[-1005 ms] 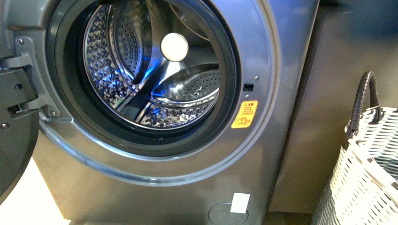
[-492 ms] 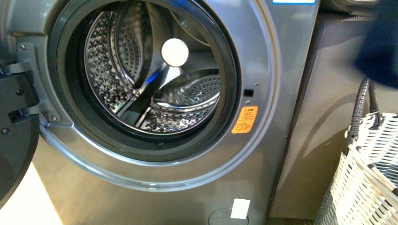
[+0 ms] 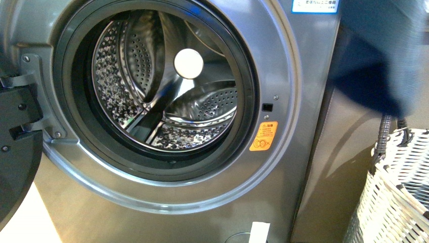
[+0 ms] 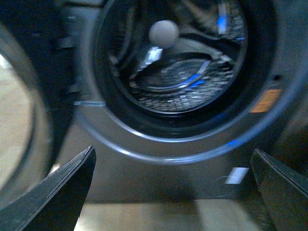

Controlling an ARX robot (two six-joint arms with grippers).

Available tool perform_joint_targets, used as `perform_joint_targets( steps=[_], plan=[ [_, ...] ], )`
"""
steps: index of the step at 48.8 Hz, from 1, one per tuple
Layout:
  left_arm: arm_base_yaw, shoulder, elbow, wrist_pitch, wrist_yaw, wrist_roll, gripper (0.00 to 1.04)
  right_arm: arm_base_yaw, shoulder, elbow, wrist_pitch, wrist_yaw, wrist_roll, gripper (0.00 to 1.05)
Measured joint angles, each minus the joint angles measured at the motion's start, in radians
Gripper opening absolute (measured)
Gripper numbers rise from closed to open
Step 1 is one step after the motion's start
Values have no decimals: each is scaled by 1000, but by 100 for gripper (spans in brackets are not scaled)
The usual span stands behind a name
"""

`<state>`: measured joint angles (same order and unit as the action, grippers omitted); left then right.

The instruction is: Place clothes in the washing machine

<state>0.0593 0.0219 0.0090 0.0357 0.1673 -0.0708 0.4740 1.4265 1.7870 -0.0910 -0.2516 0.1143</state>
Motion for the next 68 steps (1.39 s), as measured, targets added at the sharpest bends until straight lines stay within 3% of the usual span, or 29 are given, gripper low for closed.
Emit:
perform_joint_targets(
  steps=[5,12,21,28,37,43,58,63,68],
  plan=[
    [119,94,11,131,190,-64,98,0,0,0,0,0,0,18],
    [222,272,95,348,274,-72,98,0,0,0,0,0,0,18],
    [233,478,304,519,337,-65,98,0,0,0,0,0,0,18],
    [214,618,479,512,384,-74,98,0,0,0,0,0,0,18],
    [101,759,699,424,367,-64,98,0,0,0,0,0,0,18],
    [0,827,782,356,438,-87,98,0,0,0,0,0,0,18],
    [-181,975,953,432,570,-213,98,0,0,0,0,0,0,18],
    [-245,1015,988,441,565,-222,98,0,0,0,0,0,0,18],
    [-328,1069,1041,397,485,-197,98,0,0,0,0,0,0,18]
  ],
)
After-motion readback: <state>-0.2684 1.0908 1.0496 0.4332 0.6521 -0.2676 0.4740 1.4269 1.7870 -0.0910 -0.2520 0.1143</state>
